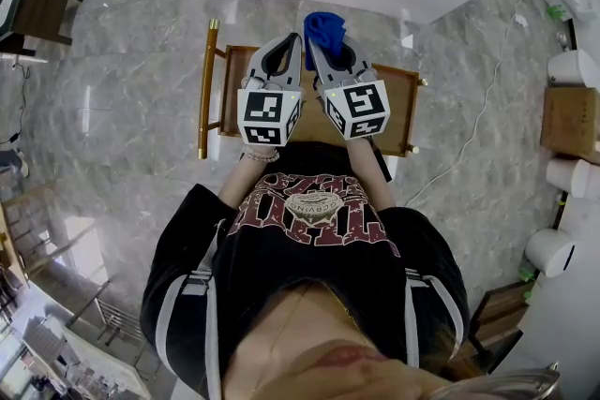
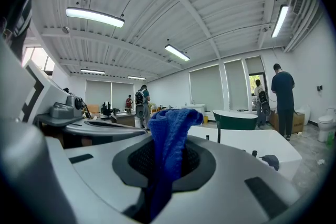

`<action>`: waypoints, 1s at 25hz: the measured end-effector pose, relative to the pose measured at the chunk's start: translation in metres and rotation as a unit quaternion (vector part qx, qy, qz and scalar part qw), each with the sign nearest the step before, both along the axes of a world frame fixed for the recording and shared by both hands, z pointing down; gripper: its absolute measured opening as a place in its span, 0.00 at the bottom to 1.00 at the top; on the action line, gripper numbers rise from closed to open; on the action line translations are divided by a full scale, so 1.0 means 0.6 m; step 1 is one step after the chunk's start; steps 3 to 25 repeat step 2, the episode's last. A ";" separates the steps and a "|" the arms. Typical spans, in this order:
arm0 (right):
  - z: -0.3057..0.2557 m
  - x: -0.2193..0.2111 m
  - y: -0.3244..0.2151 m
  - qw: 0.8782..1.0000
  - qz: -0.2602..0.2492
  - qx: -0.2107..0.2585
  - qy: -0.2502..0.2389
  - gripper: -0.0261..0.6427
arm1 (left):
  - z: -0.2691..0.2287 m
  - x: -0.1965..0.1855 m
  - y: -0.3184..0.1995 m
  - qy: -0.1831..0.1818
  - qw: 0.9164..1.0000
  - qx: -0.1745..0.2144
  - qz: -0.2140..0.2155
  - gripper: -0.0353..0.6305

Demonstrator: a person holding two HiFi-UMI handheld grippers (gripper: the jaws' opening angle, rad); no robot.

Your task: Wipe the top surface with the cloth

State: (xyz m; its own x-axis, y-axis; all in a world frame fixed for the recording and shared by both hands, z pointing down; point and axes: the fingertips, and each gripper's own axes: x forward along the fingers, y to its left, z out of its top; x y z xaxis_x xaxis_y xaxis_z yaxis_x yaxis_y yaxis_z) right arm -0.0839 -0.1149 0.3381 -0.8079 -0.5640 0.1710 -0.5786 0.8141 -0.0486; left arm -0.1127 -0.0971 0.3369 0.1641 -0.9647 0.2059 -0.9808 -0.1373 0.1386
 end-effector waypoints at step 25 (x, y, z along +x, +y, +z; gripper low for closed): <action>0.001 -0.004 0.001 1.000 0.000 -0.001 0.001 0.12 | 0.001 -0.004 0.001 -0.001 1.000 -0.001 0.000 0.13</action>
